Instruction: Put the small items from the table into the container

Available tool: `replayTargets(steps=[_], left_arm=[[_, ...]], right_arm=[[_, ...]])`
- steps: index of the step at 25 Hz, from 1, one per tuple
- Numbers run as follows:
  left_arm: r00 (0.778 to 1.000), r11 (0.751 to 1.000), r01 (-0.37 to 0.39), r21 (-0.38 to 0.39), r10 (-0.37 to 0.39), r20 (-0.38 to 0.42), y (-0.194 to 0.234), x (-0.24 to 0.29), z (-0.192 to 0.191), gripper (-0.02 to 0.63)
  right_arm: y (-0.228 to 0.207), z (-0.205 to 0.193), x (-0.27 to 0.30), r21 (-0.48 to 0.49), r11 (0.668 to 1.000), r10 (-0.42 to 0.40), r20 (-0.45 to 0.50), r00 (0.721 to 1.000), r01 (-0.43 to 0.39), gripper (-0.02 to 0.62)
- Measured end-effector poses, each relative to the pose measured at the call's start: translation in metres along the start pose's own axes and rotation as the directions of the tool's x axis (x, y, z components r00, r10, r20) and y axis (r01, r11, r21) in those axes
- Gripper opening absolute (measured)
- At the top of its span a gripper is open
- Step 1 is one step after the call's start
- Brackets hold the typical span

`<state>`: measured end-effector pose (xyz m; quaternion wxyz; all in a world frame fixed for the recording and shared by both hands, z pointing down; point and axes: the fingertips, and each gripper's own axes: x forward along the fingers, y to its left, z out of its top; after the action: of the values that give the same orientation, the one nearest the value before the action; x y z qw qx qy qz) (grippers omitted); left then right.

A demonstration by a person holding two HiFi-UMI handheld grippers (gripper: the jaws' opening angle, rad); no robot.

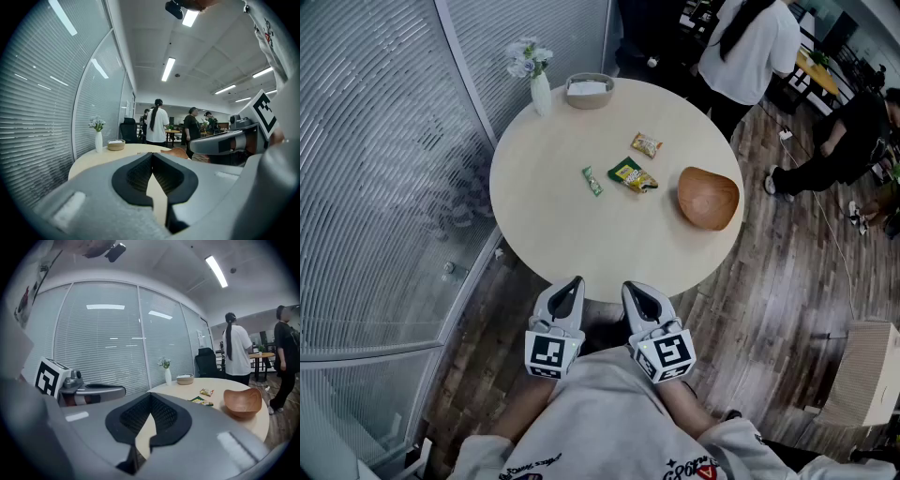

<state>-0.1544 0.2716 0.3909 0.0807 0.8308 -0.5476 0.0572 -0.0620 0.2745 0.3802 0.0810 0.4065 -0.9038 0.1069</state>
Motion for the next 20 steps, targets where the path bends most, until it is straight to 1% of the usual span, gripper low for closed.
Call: replayTargets(steps=[6, 11, 16, 20], left_arm=[[1.0, 1.0, -0.009, -0.014, 0.008, -0.009, 0.012, 0.006, 0.001, -0.005], [1.0, 1.0, -0.015, -0.016, 0.015, -0.003, 0.027, 0.038, 0.005, -0.005], [1.0, 1.0, -0.01, 0.006, 0.01, 0.006, 0.054, 0.092, 0.016, -0.004], [1.0, 0.998, -0.025, 0.05, 0.024, 0.007, 0.083, 0.139, 0.027, -0.003]], right_arm=[[0.0, 0.005, 0.009, 0.016, 1.0, -0.001, 0.005, 1.0, 0.0, 0.002], [-0.023, 0.013, 0.032, 0.01, 1.0, 0.0, 0.011, 1.0, -0.001, 0.002], [-0.068, 0.02, 0.096, -0.011, 1.0, 0.009, 0.007, 1.0, -0.009, 0.003], [-0.108, 0.018, 0.166, -0.089, 0.996, 0.015, -0.023, 1.0, -0.017, 0.002]])
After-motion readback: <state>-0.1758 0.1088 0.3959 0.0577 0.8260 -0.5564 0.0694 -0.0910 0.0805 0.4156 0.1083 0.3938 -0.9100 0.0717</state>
